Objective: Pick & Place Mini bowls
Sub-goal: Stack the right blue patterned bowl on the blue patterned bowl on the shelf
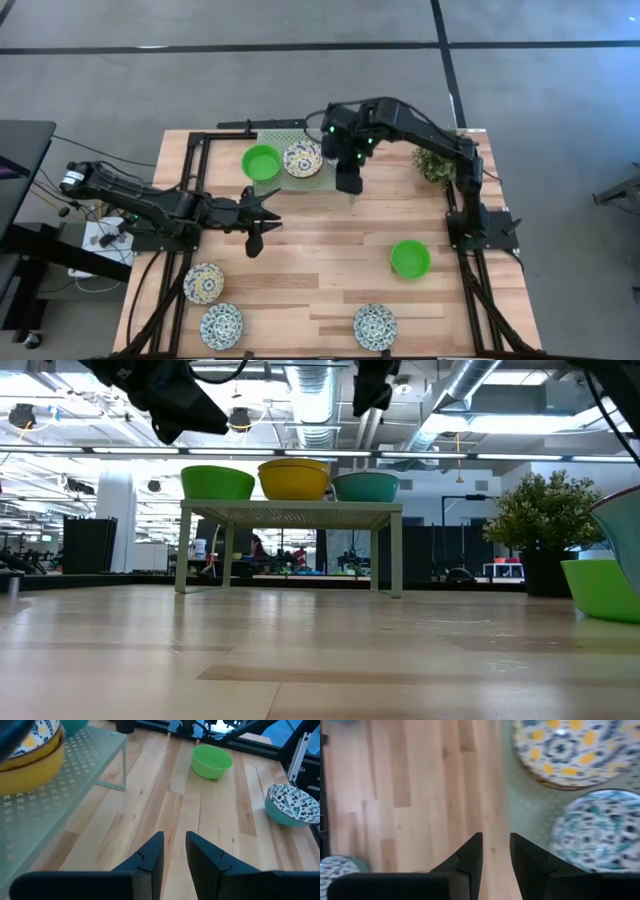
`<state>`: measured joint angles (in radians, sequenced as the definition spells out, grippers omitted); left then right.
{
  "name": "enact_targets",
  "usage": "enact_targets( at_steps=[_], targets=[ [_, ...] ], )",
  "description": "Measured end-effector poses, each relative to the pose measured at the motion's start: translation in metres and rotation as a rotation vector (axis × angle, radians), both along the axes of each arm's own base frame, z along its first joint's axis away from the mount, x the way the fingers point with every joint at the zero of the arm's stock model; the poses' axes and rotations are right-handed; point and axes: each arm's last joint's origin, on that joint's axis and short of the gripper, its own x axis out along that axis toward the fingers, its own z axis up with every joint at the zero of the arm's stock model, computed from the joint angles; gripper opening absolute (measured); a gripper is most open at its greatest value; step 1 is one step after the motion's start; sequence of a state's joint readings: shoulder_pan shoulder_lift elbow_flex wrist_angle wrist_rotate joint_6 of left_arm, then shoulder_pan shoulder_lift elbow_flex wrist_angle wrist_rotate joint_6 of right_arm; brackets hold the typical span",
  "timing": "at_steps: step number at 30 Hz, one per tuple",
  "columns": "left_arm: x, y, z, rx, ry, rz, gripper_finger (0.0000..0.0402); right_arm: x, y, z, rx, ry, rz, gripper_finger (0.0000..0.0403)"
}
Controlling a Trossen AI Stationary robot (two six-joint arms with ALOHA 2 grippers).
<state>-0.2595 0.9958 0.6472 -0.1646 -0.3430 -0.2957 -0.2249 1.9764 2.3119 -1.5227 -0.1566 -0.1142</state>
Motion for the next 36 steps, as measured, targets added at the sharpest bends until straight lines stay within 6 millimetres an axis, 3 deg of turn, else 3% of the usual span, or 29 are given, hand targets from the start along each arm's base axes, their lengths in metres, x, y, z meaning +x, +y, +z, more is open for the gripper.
enact_targets(
  at_steps=[8, 15, 21, 26, 31, 36],
  targets=[
    [-0.003, -0.002, -0.012, -0.066, 0.015, 0.028, 0.0081, -0.013, 0.036, -0.015, 0.015, 0.029, 0.067, 0.0093],
    [-0.003, -0.013, -0.007, -0.078, -0.044, -0.027, 0.0081, -0.062, 0.055, -0.028, 0.029, -0.117, 0.033, 0.0093],
    [-0.001, -0.014, -0.003, -0.068, -0.089, -0.037, 0.0081, -0.111, 0.074, -0.072, 0.071, -0.205, 0.011, 0.0093],
    [0.0, -0.013, -0.002, -0.072, -0.106, -0.033, 0.0081, -0.139, 0.092, -0.111, 0.138, -0.217, -0.019, 0.0093],
    [0.001, -0.012, 0.001, -0.079, -0.13, -0.029, 0.0081, -0.145, 0.111, -0.137, 0.223, -0.206, -0.062, 0.0093],
    [0.001, -0.012, 0.001, -0.081, -0.135, -0.03, 0.0081, -0.135, 0.136, -0.159, 0.251, -0.156, -0.009, 0.0093]
  ],
)
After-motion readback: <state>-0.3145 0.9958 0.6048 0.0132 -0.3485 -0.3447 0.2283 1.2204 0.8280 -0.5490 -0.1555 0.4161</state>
